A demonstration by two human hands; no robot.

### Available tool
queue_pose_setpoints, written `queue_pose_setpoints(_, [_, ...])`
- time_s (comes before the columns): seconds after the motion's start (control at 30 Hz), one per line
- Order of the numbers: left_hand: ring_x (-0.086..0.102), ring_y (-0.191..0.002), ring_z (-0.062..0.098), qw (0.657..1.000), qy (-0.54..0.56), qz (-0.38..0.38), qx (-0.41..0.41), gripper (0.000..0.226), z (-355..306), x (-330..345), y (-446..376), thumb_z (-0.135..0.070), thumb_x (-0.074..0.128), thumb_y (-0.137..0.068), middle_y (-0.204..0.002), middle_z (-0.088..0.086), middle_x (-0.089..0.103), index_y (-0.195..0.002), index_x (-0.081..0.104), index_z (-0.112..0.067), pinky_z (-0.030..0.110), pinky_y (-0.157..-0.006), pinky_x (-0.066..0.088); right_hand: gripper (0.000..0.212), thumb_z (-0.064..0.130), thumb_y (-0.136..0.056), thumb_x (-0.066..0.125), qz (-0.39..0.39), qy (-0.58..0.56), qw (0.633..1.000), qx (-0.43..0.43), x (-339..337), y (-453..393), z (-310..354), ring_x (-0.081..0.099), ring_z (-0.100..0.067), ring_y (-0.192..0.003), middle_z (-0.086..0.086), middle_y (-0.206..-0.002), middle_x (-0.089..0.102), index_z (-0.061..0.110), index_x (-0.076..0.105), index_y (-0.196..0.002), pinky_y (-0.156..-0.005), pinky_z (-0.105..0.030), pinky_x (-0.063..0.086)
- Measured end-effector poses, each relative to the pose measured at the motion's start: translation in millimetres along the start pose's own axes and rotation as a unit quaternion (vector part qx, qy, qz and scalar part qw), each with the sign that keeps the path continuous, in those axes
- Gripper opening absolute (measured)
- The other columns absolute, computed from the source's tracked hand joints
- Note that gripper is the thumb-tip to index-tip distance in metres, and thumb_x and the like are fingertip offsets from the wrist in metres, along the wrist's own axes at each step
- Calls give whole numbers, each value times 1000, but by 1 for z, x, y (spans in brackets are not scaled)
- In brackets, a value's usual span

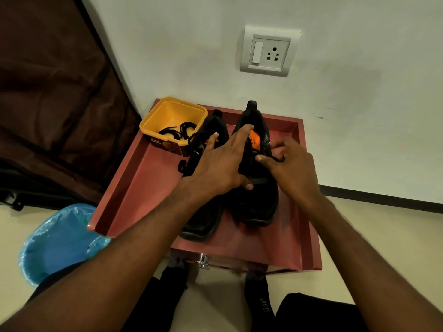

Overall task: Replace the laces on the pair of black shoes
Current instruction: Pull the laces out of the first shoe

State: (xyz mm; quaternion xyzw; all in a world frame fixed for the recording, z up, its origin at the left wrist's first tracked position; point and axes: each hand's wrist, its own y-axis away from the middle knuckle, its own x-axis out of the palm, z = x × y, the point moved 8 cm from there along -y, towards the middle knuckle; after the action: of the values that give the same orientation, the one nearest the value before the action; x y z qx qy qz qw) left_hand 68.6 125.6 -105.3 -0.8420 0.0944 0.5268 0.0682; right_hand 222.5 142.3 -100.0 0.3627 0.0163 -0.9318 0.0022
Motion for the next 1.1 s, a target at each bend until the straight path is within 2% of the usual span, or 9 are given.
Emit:
queue_pose_setpoints(0.17, [50,-141,24,999,31,4,11,139,1,-3,1,-54,92,-62,-167,-2,29,-160,-4,-32,53,-127,-8,14,30,-94,74,18,10,999,-35,0,3,7,69,-4,-71,14,-76,71,27,74,-80,-67,-24,55])
queue_pose_setpoints(0.27, [51,-140,23,1000,11,-6,12,142,0,-3,2,-56,93,-59,-160,-2,43,-159,-4,-31,52,-127,-7,13,21,-95,72,24,-131,991,-23,1,4,11,72,-5,-75,11,-80,75,24,77,-83,-70,-26,58])
queue_pose_setpoints(0.43, [53,-138,22,1000,-8,-7,3,142,-4,1,1,-52,95,-60,-156,-1,47,-159,-4,-28,47,-125,-9,24,18,-96,64,-122,-410,897,117,-30,-5,-13,56,-13,-74,5,-74,65,22,67,-72,-72,-34,44])
queue_pose_setpoints(0.5, [54,-137,22,1000,-2,-4,2,143,-3,1,1,-53,94,-59,-154,0,49,-159,-4,-28,46,-124,-10,14,31,-93,68,-179,-236,951,93,-46,-7,-22,56,-14,-82,7,-85,63,23,64,-82,-79,-40,46])
queue_pose_setpoints(0.6, [54,-137,22,1000,5,-8,5,144,-2,0,1,-54,94,-58,-157,0,46,-160,-3,-27,47,-126,-9,46,43,-89,72,-173,81,980,-47,-40,-1,-1,51,-25,-119,-2,-127,53,23,56,-126,-93,-42,46])
queue_pose_setpoints(0.7, [56,-136,22,1000,13,-9,6,143,-1,-1,1,-53,95,-58,-158,-1,44,-160,-3,-28,49,-127,-8,33,45,-88,74,-98,174,968,-154,-14,0,18,49,-22,-120,1,-125,54,27,67,-114,-94,-43,44])
queue_pose_setpoints(0.87, [53,-138,22,1000,17,-4,3,142,0,0,1,-51,95,-59,-163,-1,38,-160,-2,-27,49,-127,-7,6,34,-93,71,-11,206,970,-130,8,-2,6,60,-19,-96,7,-98,60,28,71,-94,-91,-46,49])
queue_pose_setpoints(1.0, [55,-136,23,1000,12,3,-1,142,-3,1,2,-50,95,-59,-160,1,42,-160,-2,-27,48,-127,-8,11,15,-92,66,-144,-101,984,-38,-25,-8,0,64,-9,-85,5,-92,69,23,73,-88,-82,-34,53])
queue_pose_setpoints(1.1, [52,-139,23,1000,5,2,-5,143,-3,-1,3,-50,95,-59,-161,2,41,-160,-3,-26,48,-127,-8,6,10,-94,64,-294,-336,895,14,-65,-4,-15,59,-2,-78,5,-86,66,14,68,-91,-76,-27,48])
